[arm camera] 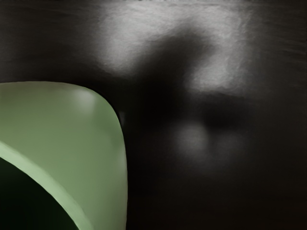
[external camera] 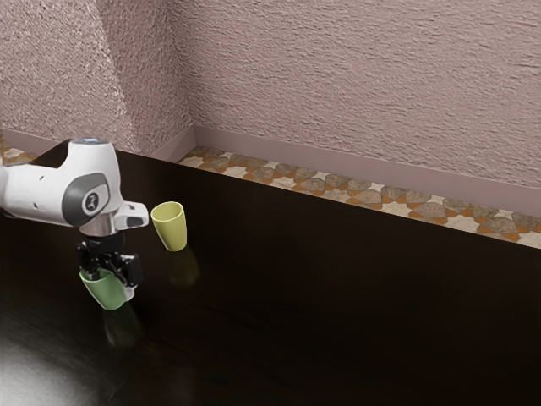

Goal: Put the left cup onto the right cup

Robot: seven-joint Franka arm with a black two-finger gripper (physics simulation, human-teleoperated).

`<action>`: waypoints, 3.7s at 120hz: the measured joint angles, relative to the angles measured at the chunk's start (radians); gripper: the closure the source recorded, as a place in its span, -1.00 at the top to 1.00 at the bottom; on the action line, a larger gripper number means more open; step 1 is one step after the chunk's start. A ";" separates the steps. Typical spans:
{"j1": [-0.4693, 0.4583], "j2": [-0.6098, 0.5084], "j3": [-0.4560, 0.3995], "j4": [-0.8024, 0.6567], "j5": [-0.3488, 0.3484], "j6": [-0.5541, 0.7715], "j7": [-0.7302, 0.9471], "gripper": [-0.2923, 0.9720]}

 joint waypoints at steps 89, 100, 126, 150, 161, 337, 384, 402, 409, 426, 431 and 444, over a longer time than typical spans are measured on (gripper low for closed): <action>-0.004 -0.011 0.000 0.069 0.012 -0.044 -0.013 -0.64; -0.003 -0.012 0.000 0.103 0.017 -0.071 -0.015 -0.65; -0.003 -0.013 0.001 0.202 0.028 -0.139 -0.017 -0.67; -0.004 -0.011 0.000 0.288 0.035 -0.189 -0.020 -0.69; -0.004 -0.010 0.000 0.321 0.039 -0.206 -0.021 -0.69; 0.096 0.444 -0.125 0.963 0.017 -0.364 0.016 -0.70; 0.101 0.513 -0.154 1.070 0.021 -0.394 0.033 -0.70; 0.105 0.542 -0.155 1.099 0.021 -0.396 0.037 -0.70; 0.105 0.548 -0.155 1.101 0.021 -0.396 0.038 -0.70; 0.104 0.555 -0.155 1.101 0.021 -0.394 0.041 -0.70; 0.102 0.555 -0.155 1.101 0.021 -0.393 0.042 -0.70; 0.091 0.546 -0.152 1.086 0.021 -0.391 0.042 -0.70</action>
